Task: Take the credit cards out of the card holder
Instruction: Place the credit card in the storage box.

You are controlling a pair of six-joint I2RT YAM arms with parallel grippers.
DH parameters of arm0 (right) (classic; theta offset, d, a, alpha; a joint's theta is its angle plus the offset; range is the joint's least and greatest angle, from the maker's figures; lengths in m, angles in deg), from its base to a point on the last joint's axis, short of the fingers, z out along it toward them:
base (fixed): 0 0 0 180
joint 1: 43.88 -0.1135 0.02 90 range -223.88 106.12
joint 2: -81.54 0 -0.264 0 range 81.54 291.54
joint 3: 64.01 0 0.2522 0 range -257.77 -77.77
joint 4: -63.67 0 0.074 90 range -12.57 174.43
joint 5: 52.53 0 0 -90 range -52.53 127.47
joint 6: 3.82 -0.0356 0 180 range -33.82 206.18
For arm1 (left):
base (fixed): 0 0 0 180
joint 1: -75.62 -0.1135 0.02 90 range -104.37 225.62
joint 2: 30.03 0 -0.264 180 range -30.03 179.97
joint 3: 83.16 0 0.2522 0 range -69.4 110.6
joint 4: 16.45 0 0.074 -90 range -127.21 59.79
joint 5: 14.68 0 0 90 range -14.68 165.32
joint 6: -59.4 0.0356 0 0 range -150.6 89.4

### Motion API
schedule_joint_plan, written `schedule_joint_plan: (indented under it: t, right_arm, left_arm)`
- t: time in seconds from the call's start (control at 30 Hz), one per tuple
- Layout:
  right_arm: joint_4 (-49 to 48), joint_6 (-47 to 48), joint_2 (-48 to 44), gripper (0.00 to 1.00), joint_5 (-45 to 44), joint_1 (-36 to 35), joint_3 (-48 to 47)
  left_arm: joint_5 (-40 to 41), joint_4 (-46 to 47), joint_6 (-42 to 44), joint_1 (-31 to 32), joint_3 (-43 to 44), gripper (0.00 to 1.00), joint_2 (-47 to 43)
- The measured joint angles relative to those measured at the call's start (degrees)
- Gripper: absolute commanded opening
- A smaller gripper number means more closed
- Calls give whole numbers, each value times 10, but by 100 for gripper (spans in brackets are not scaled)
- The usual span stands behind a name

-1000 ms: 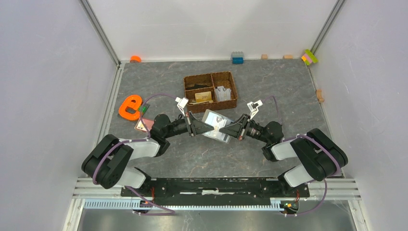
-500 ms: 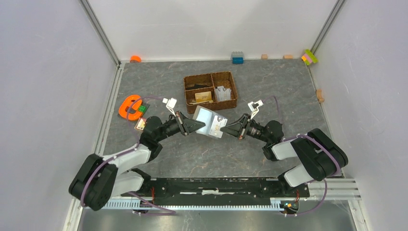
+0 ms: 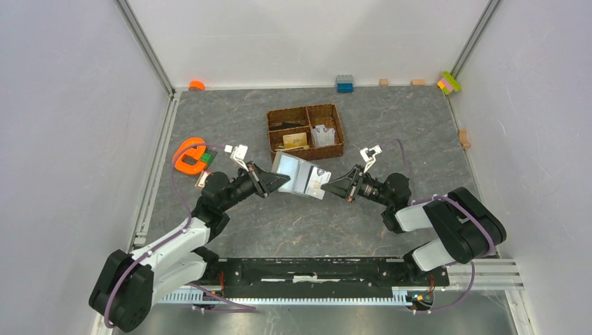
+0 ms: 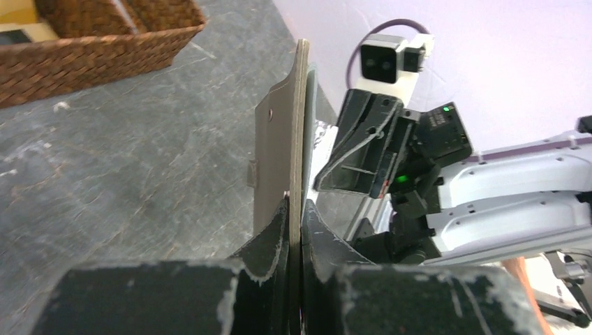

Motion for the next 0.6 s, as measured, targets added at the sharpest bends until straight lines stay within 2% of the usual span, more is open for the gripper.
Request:
schedule_joint_plan:
  t: [0.13,0.27,0.43,0.6]
  right_arm:
    - [45,27,-16,0,-10,3,0]
    - [132,75,-47,0,-28,5,-9]
    - [323,169,-97,0,-92,12,-67]
    - [456,226,-91,0,-133,25,-144]
  left_arm:
    - [33,-59,18,0,0,5,-20]
    - [72,-105,31,0,0,2,-53]
    - [109,-144,42,0,0,2,-80]
    - [141,-188,47,0,0,2,-100]
